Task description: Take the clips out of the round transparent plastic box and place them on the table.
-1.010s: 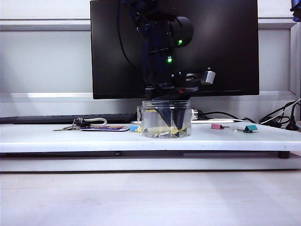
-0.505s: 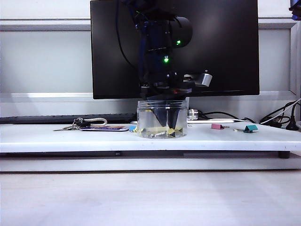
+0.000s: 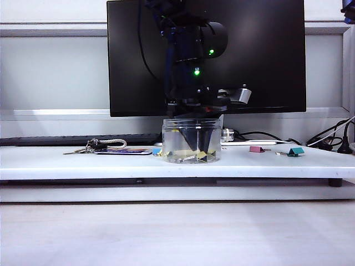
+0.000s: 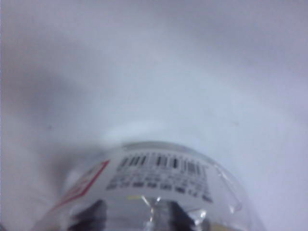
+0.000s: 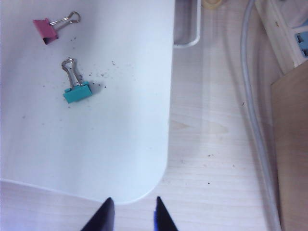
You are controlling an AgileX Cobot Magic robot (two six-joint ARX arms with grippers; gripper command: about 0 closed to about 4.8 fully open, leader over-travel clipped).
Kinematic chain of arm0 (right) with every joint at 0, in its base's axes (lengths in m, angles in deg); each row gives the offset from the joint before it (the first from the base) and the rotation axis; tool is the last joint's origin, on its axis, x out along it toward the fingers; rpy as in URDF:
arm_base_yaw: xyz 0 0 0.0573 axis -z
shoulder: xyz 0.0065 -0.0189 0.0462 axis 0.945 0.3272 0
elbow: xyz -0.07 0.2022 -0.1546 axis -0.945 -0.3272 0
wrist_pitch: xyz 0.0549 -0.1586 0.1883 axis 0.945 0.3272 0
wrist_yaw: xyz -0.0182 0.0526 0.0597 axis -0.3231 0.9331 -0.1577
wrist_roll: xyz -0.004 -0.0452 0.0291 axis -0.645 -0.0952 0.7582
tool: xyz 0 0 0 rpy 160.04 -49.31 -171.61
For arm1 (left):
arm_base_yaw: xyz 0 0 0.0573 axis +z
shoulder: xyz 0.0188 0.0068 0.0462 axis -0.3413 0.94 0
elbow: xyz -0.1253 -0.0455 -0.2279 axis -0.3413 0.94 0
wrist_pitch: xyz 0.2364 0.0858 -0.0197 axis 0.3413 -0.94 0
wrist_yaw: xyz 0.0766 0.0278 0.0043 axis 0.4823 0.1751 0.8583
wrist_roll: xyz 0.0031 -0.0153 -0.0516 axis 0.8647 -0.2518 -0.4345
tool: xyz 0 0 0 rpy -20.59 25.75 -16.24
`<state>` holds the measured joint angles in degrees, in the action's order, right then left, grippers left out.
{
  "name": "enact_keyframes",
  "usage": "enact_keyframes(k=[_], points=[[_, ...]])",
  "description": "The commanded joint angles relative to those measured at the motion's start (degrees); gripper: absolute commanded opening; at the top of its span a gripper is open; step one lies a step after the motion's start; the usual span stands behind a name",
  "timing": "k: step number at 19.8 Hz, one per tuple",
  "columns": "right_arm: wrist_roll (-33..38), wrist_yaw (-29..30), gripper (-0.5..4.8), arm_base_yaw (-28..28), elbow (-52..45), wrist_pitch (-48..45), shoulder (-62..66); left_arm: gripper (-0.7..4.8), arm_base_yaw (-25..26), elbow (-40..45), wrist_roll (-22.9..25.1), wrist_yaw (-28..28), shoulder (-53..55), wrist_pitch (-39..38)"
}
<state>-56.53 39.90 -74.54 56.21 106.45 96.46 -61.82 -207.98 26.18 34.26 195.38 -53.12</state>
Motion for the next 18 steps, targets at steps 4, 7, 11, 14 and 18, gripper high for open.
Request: enact_keyframes(k=[4,7,11,14,18], points=[[0.02,0.13,1.15,-0.02,0.09,-1.38,-0.15,0.72,-0.11,0.72,-0.87,-1.53,1.81,1.07],[0.02,0.13,1.15,-0.02,0.09,-1.44,-0.15,0.47,-0.11,0.72,-1.11,-1.51,1.81,1.55],[0.04,0.15,1.15,-0.02,0.09,-1.44,-0.15,0.49,-0.17,0.31,-1.16,-1.46,1.46,1.05],[0.04,0.15,1.15,-0.02,0.09,-1.44,-0.15,0.49,-0.17,0.28,-1.18,-0.96,0.13,1.20],[0.04,0.15,1.15,-0.02,0.09,-1.44,-0.17,0.49,-0.48,0.26,-1.16,-0.83,-3.13,1.49]])
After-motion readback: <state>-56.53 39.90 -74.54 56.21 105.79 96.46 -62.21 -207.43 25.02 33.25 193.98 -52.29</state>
